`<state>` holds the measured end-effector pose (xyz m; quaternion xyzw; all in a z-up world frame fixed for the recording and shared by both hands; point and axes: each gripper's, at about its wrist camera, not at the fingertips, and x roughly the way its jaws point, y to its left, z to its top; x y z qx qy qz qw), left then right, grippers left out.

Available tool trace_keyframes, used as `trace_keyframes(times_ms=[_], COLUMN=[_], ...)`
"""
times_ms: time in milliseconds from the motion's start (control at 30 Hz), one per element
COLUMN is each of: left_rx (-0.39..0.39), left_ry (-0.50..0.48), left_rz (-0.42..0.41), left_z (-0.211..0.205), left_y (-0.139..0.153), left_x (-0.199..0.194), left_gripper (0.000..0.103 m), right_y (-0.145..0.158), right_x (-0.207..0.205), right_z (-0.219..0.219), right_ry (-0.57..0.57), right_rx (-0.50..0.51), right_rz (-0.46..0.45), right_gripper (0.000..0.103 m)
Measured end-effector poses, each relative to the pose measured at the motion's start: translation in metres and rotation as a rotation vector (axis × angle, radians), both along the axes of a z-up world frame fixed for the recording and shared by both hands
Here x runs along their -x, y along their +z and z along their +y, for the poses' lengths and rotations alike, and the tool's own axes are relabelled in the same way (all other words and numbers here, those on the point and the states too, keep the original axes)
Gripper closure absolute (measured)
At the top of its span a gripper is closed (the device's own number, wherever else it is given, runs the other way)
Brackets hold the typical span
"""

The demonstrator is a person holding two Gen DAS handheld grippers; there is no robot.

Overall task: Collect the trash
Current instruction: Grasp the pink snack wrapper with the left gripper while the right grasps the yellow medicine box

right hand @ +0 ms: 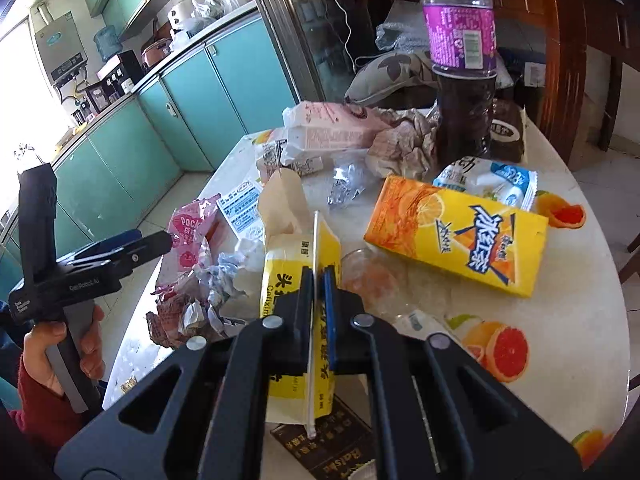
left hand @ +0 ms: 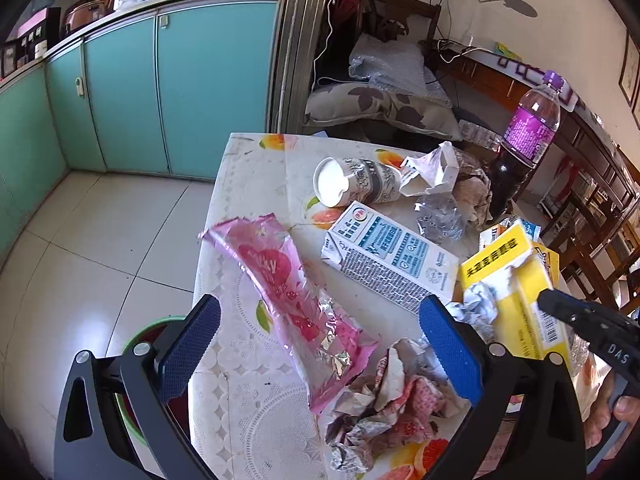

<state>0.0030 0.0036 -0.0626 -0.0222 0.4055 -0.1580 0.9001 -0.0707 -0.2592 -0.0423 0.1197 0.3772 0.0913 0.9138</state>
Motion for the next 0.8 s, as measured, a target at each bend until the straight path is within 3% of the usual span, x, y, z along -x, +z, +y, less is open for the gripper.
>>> trace_keyframes(times_ms=[267, 367, 433, 500, 533, 667, 800], left_rx=[0.02, 0.017, 0.032, 0.066, 0.078, 0.057, -0.056], left_ry=[0.069, 0.086, 0.101, 0.103, 0.103, 0.079, 0.075], left_rz=[0.073, 0.084, 0.111, 0.143, 0.142, 0.051, -0.101], left_z=[0.014, 0.015, 0.018, 0.022, 0.023, 0.021, 0.016], left_y=[-0.022, -0.027, -0.034, -0.041, -0.041, -0.023, 0.006], left_x=[-0.022, -0.031, -0.037, -0.041, -0.042, -0.031, -0.014], left_gripper=[0.015, 0.023, 0.051, 0.068, 0.084, 0.093, 0.093], right_y=[0.015, 0.016, 0.016, 0.016, 0.017, 0.021, 0.03], right_x=[0.005, 0.004, 0.004, 0.004, 0.004, 0.009, 0.011], right_z=[0.003, 0.007, 0.009, 0.01, 0.01, 0.013, 0.016], right_ry=[0.0, 0.006, 0.007, 0.007, 0.006, -0.002, -0.007], right_rx=[0.061, 0.069, 0.074, 0.08, 0.084, 0.097, 0.111], right_rz=[-0.073, -0.077, -0.079, -0.08, -0.083, -0.102, -0.131], right_gripper=[0.097, 0.097, 0.097, 0.096, 0.097, 0.096, 0.096])
